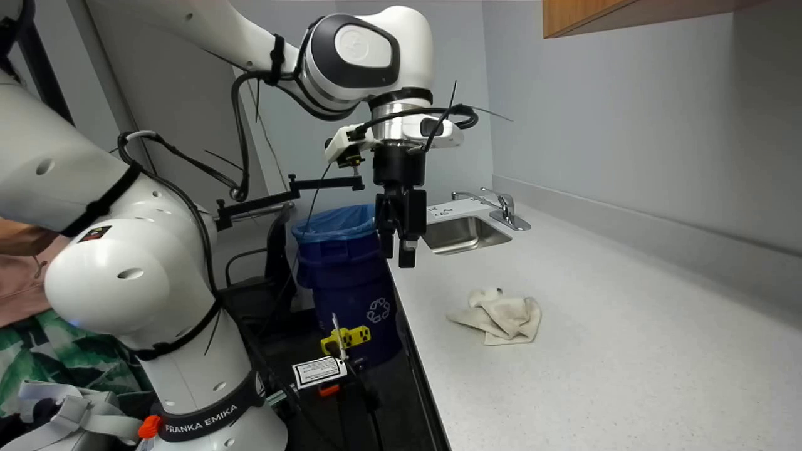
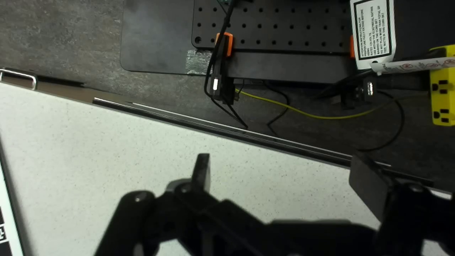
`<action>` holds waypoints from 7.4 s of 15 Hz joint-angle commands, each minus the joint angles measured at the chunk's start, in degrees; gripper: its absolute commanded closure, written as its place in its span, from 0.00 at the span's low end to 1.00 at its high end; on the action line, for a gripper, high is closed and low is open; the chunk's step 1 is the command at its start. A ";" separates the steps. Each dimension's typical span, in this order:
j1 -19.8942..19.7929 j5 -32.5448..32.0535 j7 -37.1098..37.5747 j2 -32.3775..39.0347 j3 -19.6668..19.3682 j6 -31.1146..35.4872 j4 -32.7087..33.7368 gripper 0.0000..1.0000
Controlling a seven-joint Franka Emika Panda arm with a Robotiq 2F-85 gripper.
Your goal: Use the cloth to wipe the table.
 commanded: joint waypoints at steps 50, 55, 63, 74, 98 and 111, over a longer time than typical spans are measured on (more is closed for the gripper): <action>4.85 3.89 -0.37 14.69 0.74 29.87 3.53 0.00; 4.47 3.34 -0.05 23.35 0.72 35.69 8.15 0.00; 4.78 5.78 -0.14 35.34 -0.03 39.43 12.62 0.00; 3.75 8.44 4.47 45.18 -3.31 47.01 15.20 0.00; 14.45 -6.51 19.97 43.38 -4.21 42.62 27.33 0.99; 15.22 -10.28 28.51 58.38 -8.00 40.65 48.96 0.98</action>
